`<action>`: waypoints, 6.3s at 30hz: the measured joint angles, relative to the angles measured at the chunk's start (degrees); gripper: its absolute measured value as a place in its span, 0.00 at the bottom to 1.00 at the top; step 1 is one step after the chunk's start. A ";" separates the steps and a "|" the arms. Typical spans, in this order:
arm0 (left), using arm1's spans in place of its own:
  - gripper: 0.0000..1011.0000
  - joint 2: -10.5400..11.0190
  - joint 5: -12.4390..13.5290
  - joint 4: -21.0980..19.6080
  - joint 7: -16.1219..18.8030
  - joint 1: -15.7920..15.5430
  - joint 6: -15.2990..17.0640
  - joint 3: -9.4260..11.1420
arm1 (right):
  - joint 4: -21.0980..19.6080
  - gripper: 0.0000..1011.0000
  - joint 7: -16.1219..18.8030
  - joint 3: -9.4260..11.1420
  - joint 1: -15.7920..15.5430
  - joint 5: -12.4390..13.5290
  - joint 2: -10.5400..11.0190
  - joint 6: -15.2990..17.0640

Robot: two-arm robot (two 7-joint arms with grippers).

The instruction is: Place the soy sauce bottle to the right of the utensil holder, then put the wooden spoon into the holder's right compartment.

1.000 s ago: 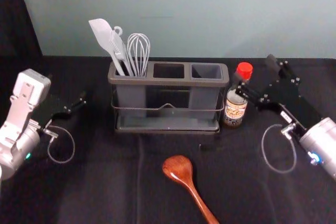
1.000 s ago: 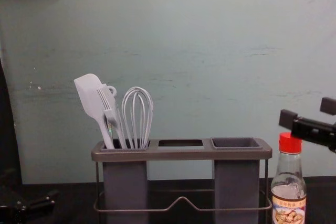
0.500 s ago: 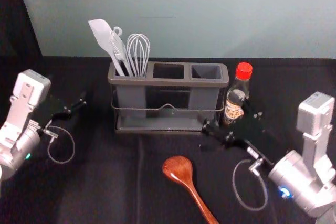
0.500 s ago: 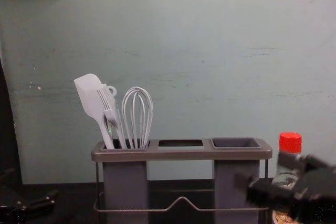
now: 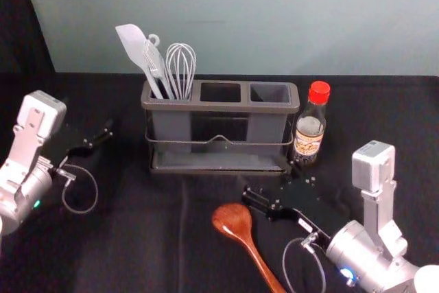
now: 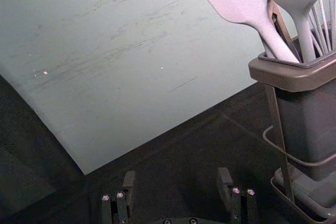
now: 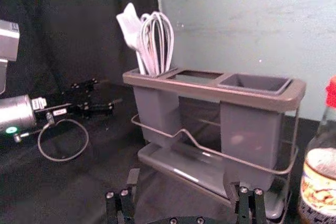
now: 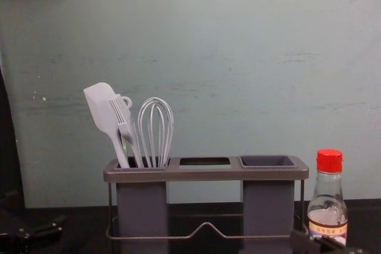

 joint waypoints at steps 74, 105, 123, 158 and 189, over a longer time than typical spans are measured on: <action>0.99 0.00 0.00 0.00 0.00 0.00 0.00 0.00 | -9.58 0.99 -4.89 -7.87 7.07 -18.25 -5.23 47.96; 0.99 0.00 0.00 0.00 0.00 0.00 0.00 0.00 | -5.76 0.99 -1.19 -7.65 9.55 -21.99 -7.94 51.59; 0.99 0.00 0.00 0.00 0.00 0.00 0.00 0.00 | -2.81 0.99 0.45 -7.24 11.21 -24.10 -9.89 51.68; 0.99 0.00 0.00 0.00 0.00 0.00 0.00 0.00 | -3.90 0.83 3.08 -5.51 9.88 -28.18 -11.30 51.42; 0.99 0.00 0.00 0.00 0.00 0.00 0.00 0.00 | -21.94 0.83 1.47 7.39 -9.66 -20.99 -6.76 21.21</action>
